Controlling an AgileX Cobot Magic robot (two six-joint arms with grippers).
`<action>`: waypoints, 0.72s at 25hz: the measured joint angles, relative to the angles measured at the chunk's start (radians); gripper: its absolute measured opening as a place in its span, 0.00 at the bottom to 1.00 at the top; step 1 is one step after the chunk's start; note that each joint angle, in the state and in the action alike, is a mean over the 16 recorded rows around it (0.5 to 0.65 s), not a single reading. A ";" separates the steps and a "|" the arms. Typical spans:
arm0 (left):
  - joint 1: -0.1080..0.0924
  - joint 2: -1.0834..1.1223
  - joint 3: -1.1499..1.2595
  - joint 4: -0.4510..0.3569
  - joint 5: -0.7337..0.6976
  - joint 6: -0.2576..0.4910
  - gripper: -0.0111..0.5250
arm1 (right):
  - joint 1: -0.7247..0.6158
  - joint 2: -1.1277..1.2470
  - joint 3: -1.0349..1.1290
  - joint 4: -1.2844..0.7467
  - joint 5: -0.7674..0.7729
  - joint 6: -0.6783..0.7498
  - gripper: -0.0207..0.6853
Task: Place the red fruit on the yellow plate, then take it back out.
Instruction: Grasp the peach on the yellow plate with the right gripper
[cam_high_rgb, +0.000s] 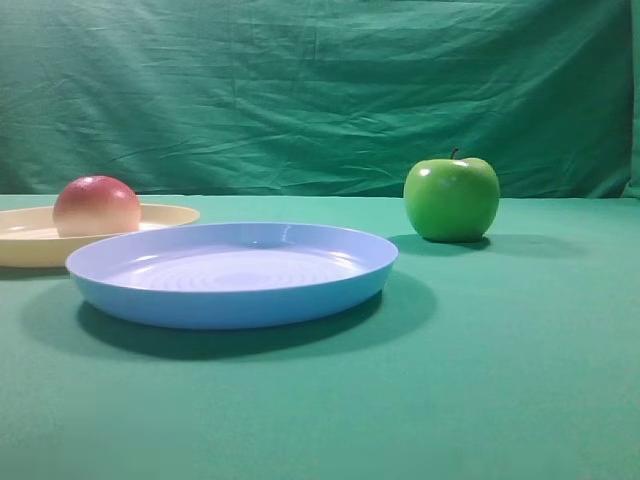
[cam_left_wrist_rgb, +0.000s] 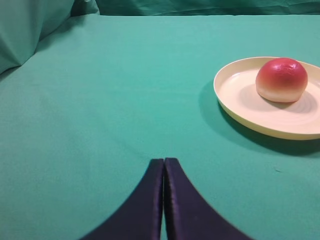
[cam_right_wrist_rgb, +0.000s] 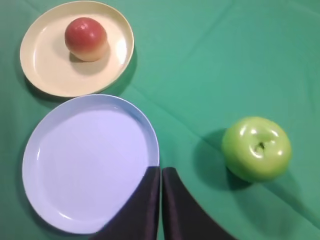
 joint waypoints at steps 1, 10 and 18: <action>0.000 0.000 0.000 0.000 0.000 0.000 0.02 | 0.010 0.039 -0.035 0.004 -0.004 0.000 0.03; 0.000 0.000 0.000 0.000 0.000 0.000 0.02 | 0.087 0.330 -0.300 0.054 -0.062 -0.023 0.14; 0.000 0.000 0.000 0.000 0.000 0.000 0.02 | 0.133 0.481 -0.406 0.092 -0.173 -0.054 0.59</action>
